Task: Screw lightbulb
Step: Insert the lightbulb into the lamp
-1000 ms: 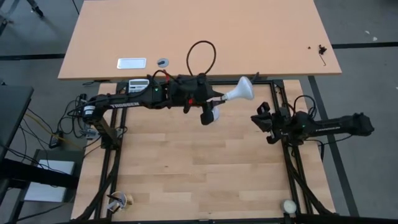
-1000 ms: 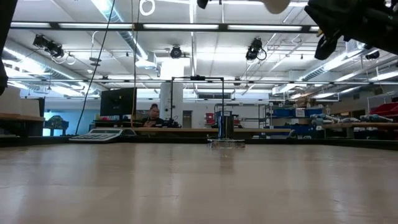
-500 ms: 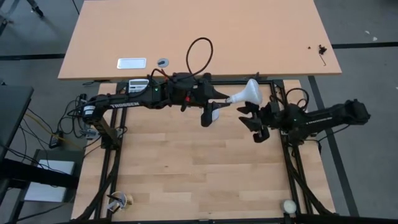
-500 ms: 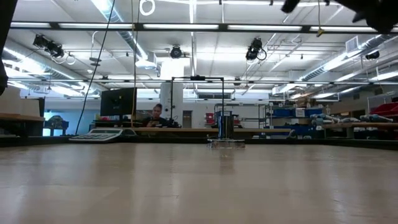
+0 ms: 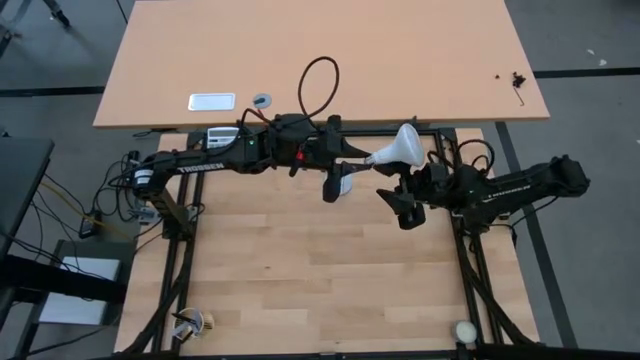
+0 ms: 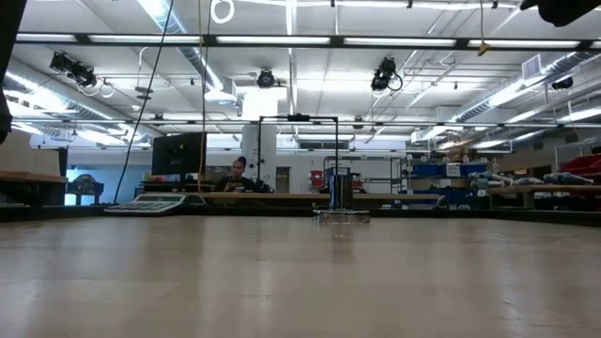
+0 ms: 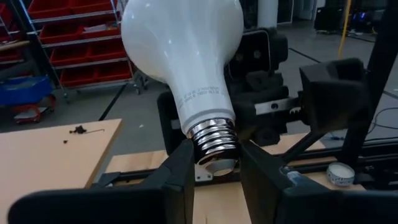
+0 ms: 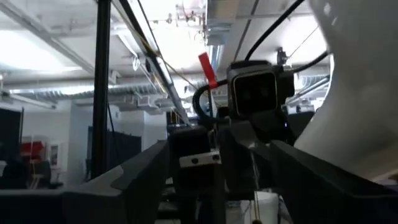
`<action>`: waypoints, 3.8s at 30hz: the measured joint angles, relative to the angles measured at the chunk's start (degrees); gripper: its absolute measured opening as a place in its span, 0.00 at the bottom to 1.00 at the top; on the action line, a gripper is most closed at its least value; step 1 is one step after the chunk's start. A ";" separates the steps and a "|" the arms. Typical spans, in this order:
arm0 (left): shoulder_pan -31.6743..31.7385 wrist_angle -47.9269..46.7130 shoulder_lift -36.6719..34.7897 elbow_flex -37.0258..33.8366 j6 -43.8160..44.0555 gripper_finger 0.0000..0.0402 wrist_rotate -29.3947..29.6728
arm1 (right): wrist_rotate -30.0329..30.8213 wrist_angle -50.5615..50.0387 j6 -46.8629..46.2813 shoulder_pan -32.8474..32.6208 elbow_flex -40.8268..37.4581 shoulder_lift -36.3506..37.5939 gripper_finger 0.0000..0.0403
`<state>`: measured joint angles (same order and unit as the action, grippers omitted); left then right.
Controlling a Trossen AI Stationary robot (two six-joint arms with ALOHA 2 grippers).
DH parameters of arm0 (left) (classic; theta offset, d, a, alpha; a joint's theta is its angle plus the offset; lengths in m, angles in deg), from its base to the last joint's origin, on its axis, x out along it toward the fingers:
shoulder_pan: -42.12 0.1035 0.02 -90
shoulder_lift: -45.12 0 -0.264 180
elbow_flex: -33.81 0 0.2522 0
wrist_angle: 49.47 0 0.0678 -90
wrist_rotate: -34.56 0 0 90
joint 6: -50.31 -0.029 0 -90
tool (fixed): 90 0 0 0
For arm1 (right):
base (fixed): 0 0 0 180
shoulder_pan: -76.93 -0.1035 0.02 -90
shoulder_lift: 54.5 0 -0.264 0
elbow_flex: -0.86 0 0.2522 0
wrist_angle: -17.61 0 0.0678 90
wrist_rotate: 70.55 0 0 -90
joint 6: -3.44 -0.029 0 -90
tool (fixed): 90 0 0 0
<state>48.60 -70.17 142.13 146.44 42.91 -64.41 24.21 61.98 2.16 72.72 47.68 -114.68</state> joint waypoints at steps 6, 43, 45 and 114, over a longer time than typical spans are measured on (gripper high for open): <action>0.22 1.33 -0.65 -0.02 -0.17 0.24 -0.94 | 4.71 -6.52 0.93 -2.73 -0.03 0.33 0.71; -0.43 -6.01 -0.86 -0.90 -1.23 0.24 -1.86 | 8.74 -0.02 2.09 2.43 -0.09 1.97 0.71; -0.50 -6.75 -0.69 -0.90 -1.24 0.24 -1.94 | 6.08 -0.19 1.00 2.89 -0.09 1.96 0.71; 7.95 49.73 -15.76 -63.88 3.96 0.13 1.42 | 2.00 -0.82 -2.06 20.74 -5.51 -24.76 0.45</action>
<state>56.55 -20.43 126.37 82.56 46.87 -63.00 26.22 61.16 0.10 93.46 42.17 -139.44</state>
